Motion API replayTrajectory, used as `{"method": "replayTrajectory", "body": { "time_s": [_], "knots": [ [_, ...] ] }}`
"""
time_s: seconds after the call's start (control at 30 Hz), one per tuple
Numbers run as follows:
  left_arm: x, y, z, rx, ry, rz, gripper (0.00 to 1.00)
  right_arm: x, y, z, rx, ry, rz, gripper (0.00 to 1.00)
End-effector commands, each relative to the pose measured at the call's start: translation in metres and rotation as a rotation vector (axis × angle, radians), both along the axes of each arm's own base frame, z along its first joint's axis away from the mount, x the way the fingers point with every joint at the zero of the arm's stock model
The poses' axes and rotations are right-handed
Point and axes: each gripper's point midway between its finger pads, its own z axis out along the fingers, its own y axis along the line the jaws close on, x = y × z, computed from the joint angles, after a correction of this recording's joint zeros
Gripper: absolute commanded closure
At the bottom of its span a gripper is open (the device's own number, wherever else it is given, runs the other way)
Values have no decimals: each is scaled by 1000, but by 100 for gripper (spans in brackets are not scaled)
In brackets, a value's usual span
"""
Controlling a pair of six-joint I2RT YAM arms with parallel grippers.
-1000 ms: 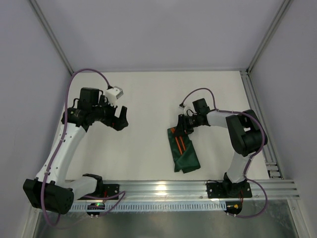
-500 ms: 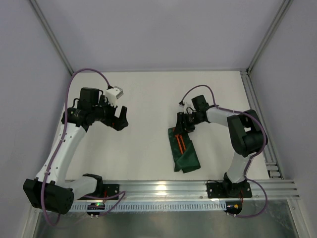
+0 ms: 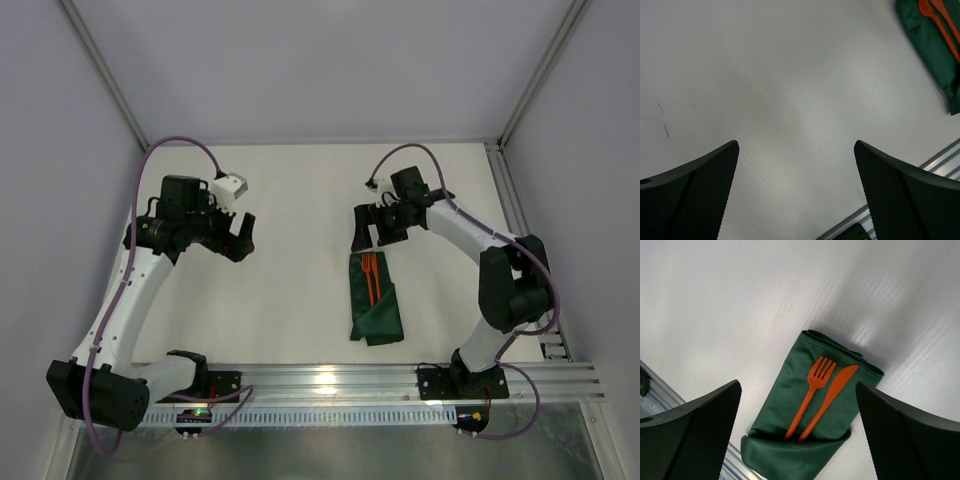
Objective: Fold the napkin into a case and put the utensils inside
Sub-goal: Insert the fork into the folded napkin, then smooth out the smaller rectangle-folded napkin at the center of the board.
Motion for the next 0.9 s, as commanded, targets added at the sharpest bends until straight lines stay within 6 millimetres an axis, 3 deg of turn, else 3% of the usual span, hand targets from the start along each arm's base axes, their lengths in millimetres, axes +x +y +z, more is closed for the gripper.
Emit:
{"method": "replayTrajectory", "body": {
  "time_s": [0.0, 0.1, 0.23, 0.27, 0.4, 0.6, 0.8, 0.87],
  "knots": [
    [11, 19, 17, 91, -93, 59, 1, 25, -27, 54, -132, -199, -93, 0],
    [16, 42, 12, 184, -109, 145, 1, 40, -51, 81, -192, -293, -217, 1],
    [18, 67, 1, 277, -116, 254, 1, 63, -107, 98, -208, -354, -481, 1],
    [17, 72, -2, 292, -115, 271, 1, 67, -126, 99, -216, -355, -550, 1],
    [13, 96, -23, 341, -98, 347, 1, 68, -163, 100, -266, -363, -693, 1],
    [13, 121, -45, 313, -41, 419, 1, 58, -165, 92, -245, -347, -711, 1],
    [11, 143, -55, 268, 10, 489, 1, 57, -187, 97, -322, -378, -817, 1],
    [10, 147, -57, 270, 6, 506, 1, 54, -179, 96, -288, -366, -792, 1]
  ]
}}
